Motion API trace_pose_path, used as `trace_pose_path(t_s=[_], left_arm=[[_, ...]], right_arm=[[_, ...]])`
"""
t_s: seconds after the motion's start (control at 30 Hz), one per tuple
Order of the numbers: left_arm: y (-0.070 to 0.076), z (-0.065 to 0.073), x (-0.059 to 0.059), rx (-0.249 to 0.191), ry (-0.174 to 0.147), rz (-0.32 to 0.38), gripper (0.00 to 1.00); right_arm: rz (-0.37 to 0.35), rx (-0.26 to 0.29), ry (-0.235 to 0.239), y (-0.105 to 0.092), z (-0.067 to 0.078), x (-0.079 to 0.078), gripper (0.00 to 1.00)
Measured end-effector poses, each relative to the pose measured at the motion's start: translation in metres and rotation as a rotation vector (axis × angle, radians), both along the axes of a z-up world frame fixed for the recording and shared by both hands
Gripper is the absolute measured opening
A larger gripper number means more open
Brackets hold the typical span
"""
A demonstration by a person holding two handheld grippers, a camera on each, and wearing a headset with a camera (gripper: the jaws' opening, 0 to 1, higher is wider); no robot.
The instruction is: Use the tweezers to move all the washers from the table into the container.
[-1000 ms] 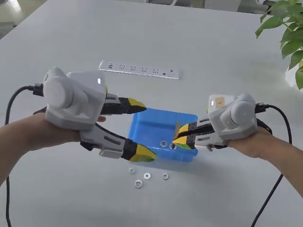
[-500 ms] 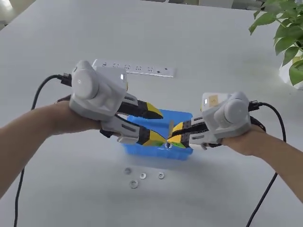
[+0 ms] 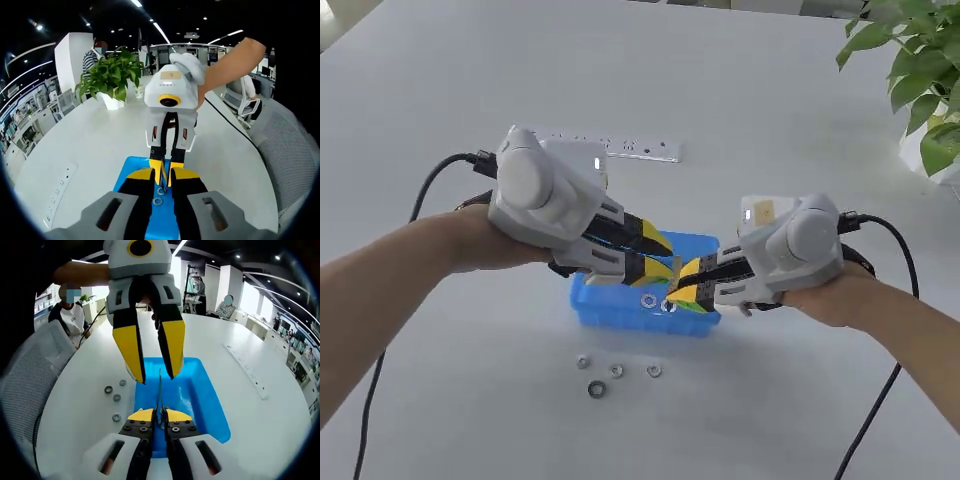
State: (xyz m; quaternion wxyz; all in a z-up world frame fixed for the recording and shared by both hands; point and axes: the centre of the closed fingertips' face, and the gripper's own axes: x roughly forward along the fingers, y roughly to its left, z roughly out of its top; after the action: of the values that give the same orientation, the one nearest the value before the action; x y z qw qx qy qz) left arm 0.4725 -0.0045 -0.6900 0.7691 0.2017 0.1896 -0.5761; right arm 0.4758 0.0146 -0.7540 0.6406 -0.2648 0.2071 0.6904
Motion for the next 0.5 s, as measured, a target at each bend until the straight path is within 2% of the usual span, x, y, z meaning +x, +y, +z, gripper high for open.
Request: trace_pose_path(t_s=[0.23,0.33,0.5], left_arm=[[-0.0043,-0.0039,0.0000,0.011,0.009,-0.022,0.13],[-0.0051,-0.0057,0.0007,0.019,0.011,-0.028,0.06],[-0.0062,-0.0062,0.0003,0.017,0.019,-0.035,0.06]], right_arm=[[0.006,-0.003,-0.003,-0.0004,-0.0001,-0.0007,0.08],[0.006,-0.003,-0.003,-0.0005,-0.0002,-0.0008,0.08],[0.008,-0.006,-0.003,-0.0012,-0.0005,-0.0010,0.08]])
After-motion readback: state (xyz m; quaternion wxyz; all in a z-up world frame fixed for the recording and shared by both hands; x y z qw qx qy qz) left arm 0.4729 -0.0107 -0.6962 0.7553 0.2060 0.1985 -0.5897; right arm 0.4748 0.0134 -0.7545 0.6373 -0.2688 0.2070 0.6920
